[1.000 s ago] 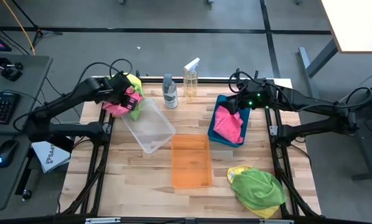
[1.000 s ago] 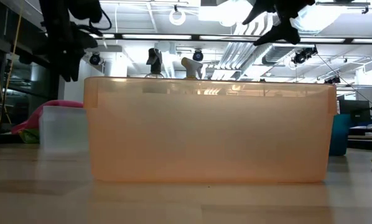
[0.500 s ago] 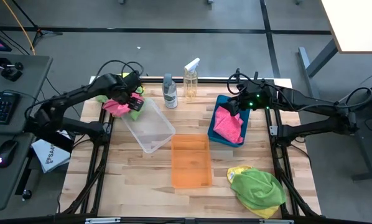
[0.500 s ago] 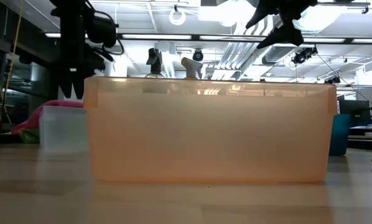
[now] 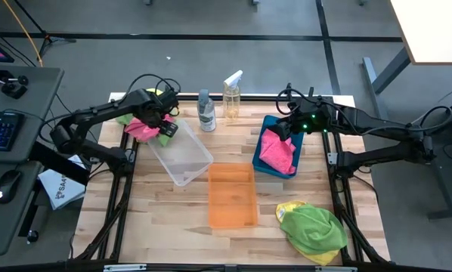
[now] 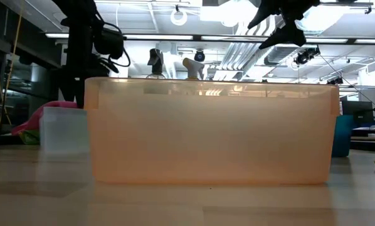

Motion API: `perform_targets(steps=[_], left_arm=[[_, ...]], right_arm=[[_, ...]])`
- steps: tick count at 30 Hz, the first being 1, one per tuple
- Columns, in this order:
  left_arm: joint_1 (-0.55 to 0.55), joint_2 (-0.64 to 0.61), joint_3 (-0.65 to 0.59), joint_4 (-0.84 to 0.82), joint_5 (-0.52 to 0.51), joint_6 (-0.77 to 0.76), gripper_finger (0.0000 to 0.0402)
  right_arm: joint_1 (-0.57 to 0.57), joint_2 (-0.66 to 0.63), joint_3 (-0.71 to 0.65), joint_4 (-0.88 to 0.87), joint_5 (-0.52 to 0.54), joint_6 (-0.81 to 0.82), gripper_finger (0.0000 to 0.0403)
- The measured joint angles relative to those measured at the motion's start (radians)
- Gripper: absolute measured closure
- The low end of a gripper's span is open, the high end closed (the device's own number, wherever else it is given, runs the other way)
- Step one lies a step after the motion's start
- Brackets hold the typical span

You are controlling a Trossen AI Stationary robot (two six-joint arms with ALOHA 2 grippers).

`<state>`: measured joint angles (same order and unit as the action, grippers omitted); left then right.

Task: Sort microfiber towel by color & place in baskets
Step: Put the pink microfiber towel into the blue bin

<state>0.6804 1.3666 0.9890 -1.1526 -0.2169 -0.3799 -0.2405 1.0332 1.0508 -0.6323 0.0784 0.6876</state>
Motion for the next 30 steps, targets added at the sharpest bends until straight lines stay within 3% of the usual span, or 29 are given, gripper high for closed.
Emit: perform_targets(steps=[3, 5, 10, 13, 17, 24, 30], left_arm=[[0.000, 0.003, 0.000, 0.000, -0.024, 0.023, 0.0210], [0.000, 0.003, 0.000, -0.001, -0.024, 0.026, 0.0242], [0.000, 0.002, 0.000, -0.009, -0.014, 0.060, 0.0381], [-0.001, -0.019, 0.011, -0.039, 0.002, 0.074, 0.0392], [-0.001, -0.086, 0.112, -0.119, 0.012, 0.078, 0.0399], [-0.050, -0.216, 0.477, -0.196, 0.067, 0.078, 0.0401], [-0.192, -0.203, 0.785, -0.172, 0.163, 0.023, 0.0401]], right_arm=[[0.000, 0.000, 0.000, 0.000, 0.000, 0.000, 0.0107], [0.000, 0.000, 0.000, 0.000, 0.000, 0.000, 0.0107], [0.000, 0.000, 0.000, 0.000, 0.000, -0.002, 0.0107], [0.000, 0.000, 0.000, 0.000, 0.001, -0.008, 0.0107], [0.000, 0.000, 0.000, 0.001, 0.006, -0.013, 0.0107], [0.000, 0.000, 0.000, 0.045, 0.061, -0.034, 0.0107], [0.000, 0.000, 0.000, 0.139, 0.058, -0.081, 0.0107]])
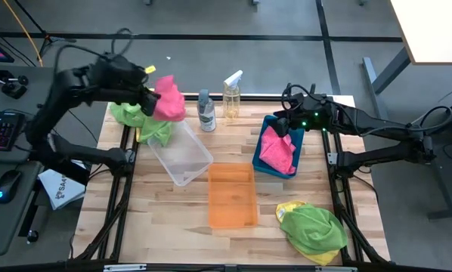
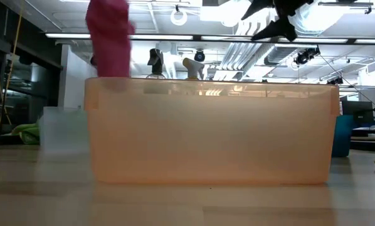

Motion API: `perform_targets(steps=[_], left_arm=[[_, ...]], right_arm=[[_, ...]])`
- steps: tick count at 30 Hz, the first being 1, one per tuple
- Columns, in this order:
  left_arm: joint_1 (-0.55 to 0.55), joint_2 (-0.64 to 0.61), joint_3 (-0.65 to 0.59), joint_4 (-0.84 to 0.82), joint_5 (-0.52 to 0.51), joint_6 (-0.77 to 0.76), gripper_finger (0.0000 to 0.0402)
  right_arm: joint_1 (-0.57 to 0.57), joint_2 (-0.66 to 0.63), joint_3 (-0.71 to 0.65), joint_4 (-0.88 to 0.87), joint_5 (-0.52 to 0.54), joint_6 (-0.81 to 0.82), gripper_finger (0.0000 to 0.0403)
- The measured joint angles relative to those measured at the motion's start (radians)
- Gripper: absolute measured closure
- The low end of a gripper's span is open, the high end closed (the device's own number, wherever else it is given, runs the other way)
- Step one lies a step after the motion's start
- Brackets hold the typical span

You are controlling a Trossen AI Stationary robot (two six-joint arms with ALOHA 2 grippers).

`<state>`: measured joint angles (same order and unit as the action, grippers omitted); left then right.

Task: Sort microfiber towel by color & place in baskets
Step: Put the pink microfiber towel into the blue bin

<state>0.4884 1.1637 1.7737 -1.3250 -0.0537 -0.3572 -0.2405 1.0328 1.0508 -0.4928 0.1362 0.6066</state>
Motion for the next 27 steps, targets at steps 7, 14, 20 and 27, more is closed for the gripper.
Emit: perform_targets(steps=[7, 14, 20, 27], left_arm=[[-0.238, 0.140, 0.241, 0.096, 0.025, -0.050, 0.0401], [-0.346, 0.346, 0.329, 0.304, 0.027, 0.085, 0.0401], [-0.337, 0.496, 0.340, 0.558, 0.106, 0.176, 0.0401], [-0.325, 0.655, 0.341, 0.931, 0.251, 0.178, 0.0401]], right_arm=[[0.000, -0.001, 0.002, 0.077, -0.075, -0.048, 0.0107], [0.000, -0.045, 0.068, 0.114, -0.147, -0.104, 0.0107], [0.000, -0.112, 0.152, 0.115, -0.138, -0.174, 0.0107], [0.000, -0.173, 0.222, 0.110, -0.092, -0.239, 0.0107]])
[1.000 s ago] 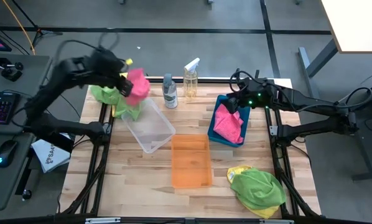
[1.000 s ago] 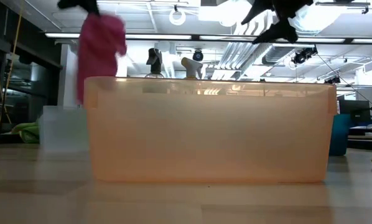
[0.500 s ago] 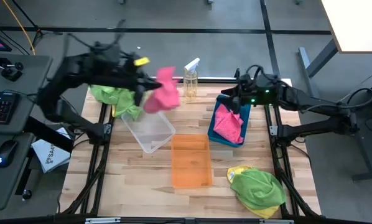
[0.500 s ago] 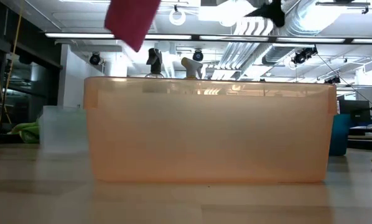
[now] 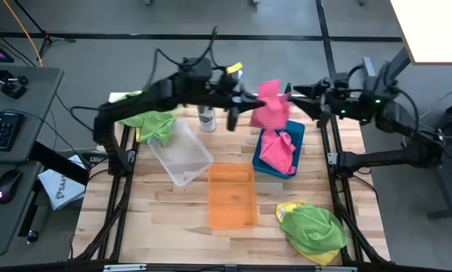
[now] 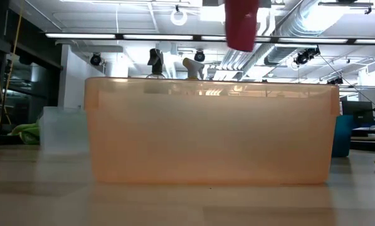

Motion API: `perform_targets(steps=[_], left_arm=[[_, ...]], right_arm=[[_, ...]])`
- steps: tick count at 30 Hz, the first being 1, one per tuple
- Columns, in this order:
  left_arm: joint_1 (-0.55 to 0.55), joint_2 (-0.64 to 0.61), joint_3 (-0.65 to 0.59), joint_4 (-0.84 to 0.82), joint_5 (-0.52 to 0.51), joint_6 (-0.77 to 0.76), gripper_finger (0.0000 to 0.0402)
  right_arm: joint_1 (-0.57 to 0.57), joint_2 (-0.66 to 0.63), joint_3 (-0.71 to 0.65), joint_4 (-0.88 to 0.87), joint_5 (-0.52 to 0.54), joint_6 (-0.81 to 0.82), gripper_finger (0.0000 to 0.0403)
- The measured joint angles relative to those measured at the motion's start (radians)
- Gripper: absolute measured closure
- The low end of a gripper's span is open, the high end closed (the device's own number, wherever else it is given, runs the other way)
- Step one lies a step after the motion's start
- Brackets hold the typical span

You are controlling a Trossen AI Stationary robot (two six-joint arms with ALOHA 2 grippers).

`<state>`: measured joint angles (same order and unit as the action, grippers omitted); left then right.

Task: Sort microfiber towel by color & place in baskets
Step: Put the pink microfiber towel into the blue bin

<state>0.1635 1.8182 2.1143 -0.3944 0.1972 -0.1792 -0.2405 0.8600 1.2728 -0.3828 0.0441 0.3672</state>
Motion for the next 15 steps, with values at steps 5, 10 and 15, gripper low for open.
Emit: perform_targets(steps=[5, 10, 15], left_arm=[[0.000, 0.112, 0.000, 0.162, 0.012, 0.000, 0.0401], [-0.002, 0.214, 0.001, 0.217, 0.011, -0.002, 0.0401], [-0.007, 0.339, 0.001, 0.233, 0.004, 0.009, 0.0401]], right_arm=[[0.000, -0.030, 0.009, -0.002, 0.041, -0.010, 0.0107], [0.000, -0.036, 0.009, -0.027, 0.058, -0.008, 0.0107], [0.000, -0.035, 0.009, -0.050, 0.058, -0.002, 0.0107]])
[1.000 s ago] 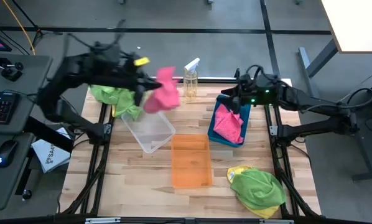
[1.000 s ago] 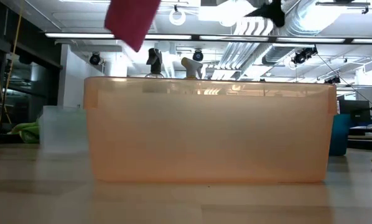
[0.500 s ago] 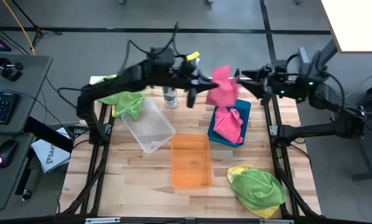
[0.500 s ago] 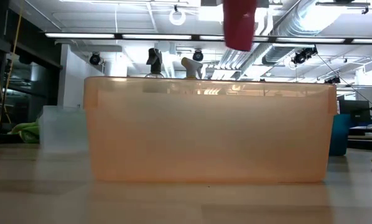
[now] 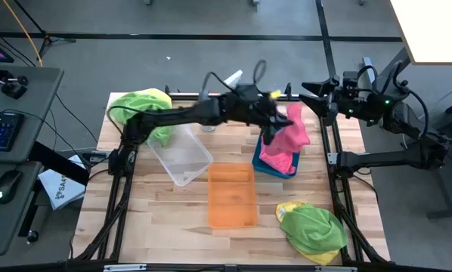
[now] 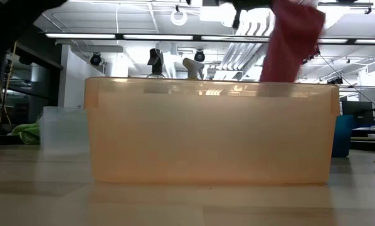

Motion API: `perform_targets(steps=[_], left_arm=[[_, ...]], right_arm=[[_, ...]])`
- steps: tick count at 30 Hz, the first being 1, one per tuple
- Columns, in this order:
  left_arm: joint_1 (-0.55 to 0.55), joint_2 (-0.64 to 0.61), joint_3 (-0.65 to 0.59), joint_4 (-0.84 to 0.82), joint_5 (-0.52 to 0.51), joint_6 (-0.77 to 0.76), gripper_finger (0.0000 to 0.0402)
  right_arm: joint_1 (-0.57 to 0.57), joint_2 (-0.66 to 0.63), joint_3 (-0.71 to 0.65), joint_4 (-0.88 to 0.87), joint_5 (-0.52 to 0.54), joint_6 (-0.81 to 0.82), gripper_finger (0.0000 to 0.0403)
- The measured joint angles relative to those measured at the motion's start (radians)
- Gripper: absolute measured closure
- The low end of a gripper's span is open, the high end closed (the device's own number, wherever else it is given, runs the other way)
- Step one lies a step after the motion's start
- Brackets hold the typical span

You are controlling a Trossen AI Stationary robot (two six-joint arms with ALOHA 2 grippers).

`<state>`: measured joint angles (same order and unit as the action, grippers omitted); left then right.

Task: Sort microfiber towel by color & place in baskets
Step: Put the pink microfiber towel into the blue bin

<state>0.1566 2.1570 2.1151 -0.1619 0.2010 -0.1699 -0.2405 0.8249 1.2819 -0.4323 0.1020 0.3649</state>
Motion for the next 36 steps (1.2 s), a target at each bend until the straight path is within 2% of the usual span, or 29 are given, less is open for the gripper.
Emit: perform_targets(steps=[5, 9, 12, 15, 17, 22, 24, 26, 29, 32, 36], left_arm=[[-0.008, 0.138, 0.000, 0.003, -0.001, -0.015, 0.0401], [-0.012, 0.222, -0.001, -0.030, -0.002, -0.126, 0.0400], [-0.011, 0.238, -0.001, -0.125, -0.002, -0.148, 0.0388], [-0.002, 0.226, -0.001, -0.255, -0.007, -0.064, 0.0366], [0.012, 0.209, -0.001, -0.350, -0.057, -0.001, 0.0349], [0.052, 0.141, 0.000, -0.590, -0.280, 0.149, 0.0312], [0.070, 0.128, 0.000, -0.627, -0.305, 0.161, 0.0301], [0.084, 0.128, 0.000, -0.624, -0.271, 0.139, 0.0293], [0.094, 0.128, 0.000, -0.604, -0.152, 0.087, 0.0285], [0.090, 0.125, 0.000, -0.650, -0.043, 0.078, 0.0281], [0.096, 0.071, -0.002, -0.788, 0.058, 0.126, 0.0279]], right_arm=[[0.000, 0.000, 0.000, -0.005, 0.000, 0.000, 0.0107], [0.000, 0.000, 0.000, -0.005, 0.000, 0.000, 0.0107], [0.000, 0.000, 0.000, -0.017, 0.000, 0.000, 0.0107], [0.000, 0.000, 0.000, -0.034, 0.000, 0.000, 0.0107], [0.000, 0.000, 0.000, -0.045, 0.000, 0.000, 0.0107], [0.000, 0.000, 0.000, -0.059, 0.004, 0.000, 0.0107], [0.000, 0.003, 0.000, -0.059, 0.004, 0.001, 0.0107], [0.000, 0.008, 0.000, -0.072, 0.008, 0.007, 0.0107], [-0.001, 0.019, 0.000, -0.156, 0.013, 0.039, 0.0107], [-0.001, 0.036, -0.002, -0.375, 0.038, 0.120, 0.0107], [-0.001, 0.056, -0.054, -0.758, 0.076, 0.306, 0.0107]])
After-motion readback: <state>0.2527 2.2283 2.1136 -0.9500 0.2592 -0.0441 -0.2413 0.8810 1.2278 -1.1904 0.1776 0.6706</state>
